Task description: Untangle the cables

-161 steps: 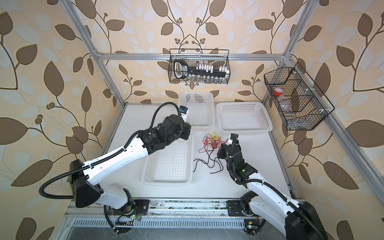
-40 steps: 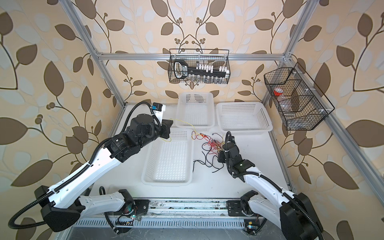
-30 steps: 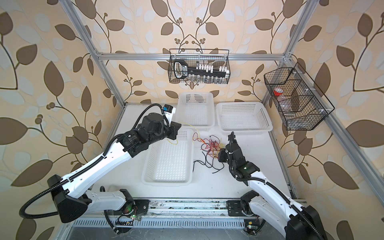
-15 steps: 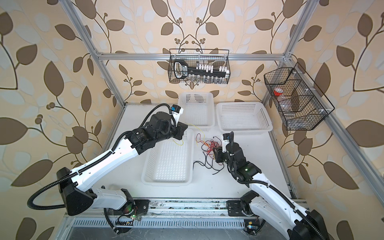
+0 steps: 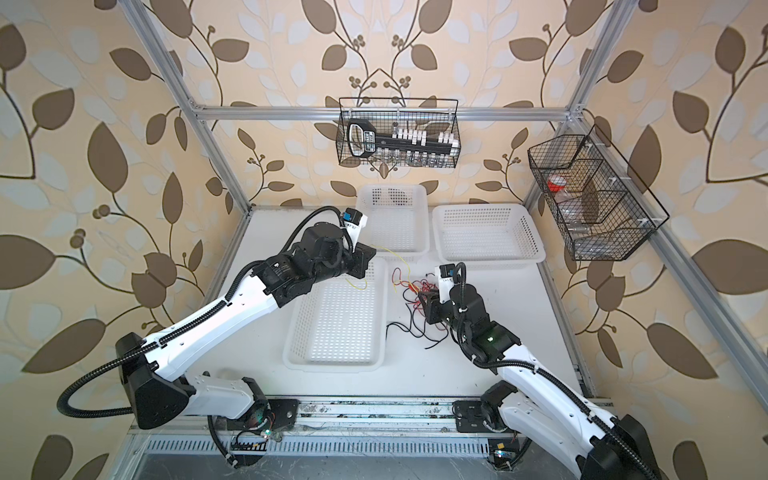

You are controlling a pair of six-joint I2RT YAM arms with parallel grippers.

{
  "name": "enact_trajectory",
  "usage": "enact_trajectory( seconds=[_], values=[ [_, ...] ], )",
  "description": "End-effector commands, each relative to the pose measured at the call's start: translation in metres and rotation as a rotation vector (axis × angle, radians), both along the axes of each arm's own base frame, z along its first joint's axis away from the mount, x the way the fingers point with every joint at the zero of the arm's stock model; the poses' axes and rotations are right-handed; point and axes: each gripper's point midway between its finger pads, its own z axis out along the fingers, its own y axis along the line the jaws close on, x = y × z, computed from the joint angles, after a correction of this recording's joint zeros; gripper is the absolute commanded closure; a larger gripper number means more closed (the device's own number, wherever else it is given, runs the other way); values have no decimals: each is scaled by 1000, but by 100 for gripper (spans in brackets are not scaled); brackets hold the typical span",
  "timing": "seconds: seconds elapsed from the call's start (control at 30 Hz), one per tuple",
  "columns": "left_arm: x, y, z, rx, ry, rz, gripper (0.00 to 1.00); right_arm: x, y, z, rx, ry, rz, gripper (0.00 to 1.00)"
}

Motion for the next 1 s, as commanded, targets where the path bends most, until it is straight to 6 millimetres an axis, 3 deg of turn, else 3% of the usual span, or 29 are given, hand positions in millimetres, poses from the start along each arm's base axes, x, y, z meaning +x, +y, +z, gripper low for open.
enact_trajectory(
  seconds=[0.0,0.23,0.43,0.5,0.77,0.97],
  values=[
    [0,-11,35,-73,-67,-26,100,2,6,2,-8,-15,26,62],
    [0,-13,42,-89,-70,-36,100,7,8,-22,-28,29,13,67],
    [0,-11,43,-89,-72,-24,100,10,-2,-38,-50,49,-47,98],
    [1,-5,39,-73,-70,3,100,11,-13,-39,-55,48,-111,100],
    [7,63,29,50,-94,270,100,4,-51,-47,-29,84,-252,100],
    [2,113,28,38,-92,403,100,-4,-86,-59,-40,124,-390,100]
  ],
)
